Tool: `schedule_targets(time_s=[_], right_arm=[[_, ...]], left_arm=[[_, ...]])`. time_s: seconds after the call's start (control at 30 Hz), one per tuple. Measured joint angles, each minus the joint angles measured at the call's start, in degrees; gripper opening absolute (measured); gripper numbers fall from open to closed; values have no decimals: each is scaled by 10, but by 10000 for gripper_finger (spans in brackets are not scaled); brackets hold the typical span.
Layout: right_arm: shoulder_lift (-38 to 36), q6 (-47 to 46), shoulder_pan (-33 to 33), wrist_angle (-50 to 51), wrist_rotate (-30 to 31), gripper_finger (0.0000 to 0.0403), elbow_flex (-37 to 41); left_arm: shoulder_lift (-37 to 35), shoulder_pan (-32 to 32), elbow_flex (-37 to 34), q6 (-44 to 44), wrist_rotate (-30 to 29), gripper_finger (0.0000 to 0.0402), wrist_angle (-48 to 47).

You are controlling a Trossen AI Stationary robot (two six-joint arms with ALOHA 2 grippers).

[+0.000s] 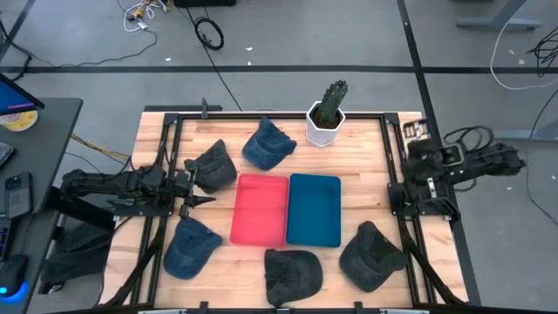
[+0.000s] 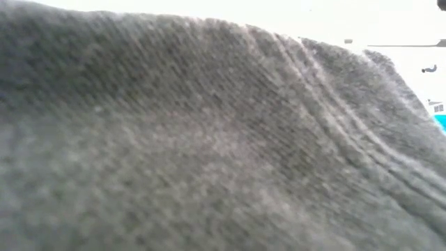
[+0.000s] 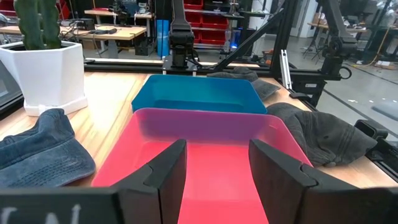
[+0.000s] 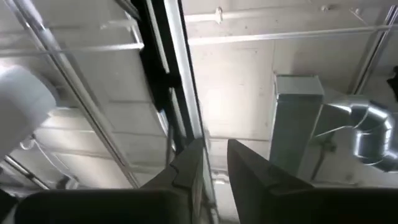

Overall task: Pick & Place hat
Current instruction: Put the bottom right black cap into the blue bin

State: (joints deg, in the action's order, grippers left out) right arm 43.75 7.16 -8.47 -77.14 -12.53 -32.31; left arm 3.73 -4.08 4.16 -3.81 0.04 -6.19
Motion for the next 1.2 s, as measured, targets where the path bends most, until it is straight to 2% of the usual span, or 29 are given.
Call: schedule_targets(time_s=[0.13,0.3,0.4,0.5,0.57,0.7,0.8,0.93,1.1,1.2], right_arm=[[-16,25,0,239,12,80,-103],[-14,24,-2,571,73,80,-267],[-1,-4,-6,711,131,80,-356],[14,-49,-10,813,163,80,-436],[25,-92,-15,859,159,80,-482],[48,-159,-32,934,115,80,-564],[68,-199,-53,976,70,80,-614],[107,-227,-93,981,-12,80,-655],[167,-218,-139,1015,-19,80,-702],[204,-217,-162,1048,4,80,-737]], left_arm=[[0,0,0,0,0,177,0],[0,0,0,0,0,177,0],[0,0,0,0,0,177,0],[0,0,0,0,0,177,0],[0,0,0,0,0,177,0],[0,0,0,0,0,177,0],[0,0,0,0,0,177,0],[0,0,0,0,0,177,0],[0,0,0,0,0,177,0],[0,0,0,0,0,177,0]])
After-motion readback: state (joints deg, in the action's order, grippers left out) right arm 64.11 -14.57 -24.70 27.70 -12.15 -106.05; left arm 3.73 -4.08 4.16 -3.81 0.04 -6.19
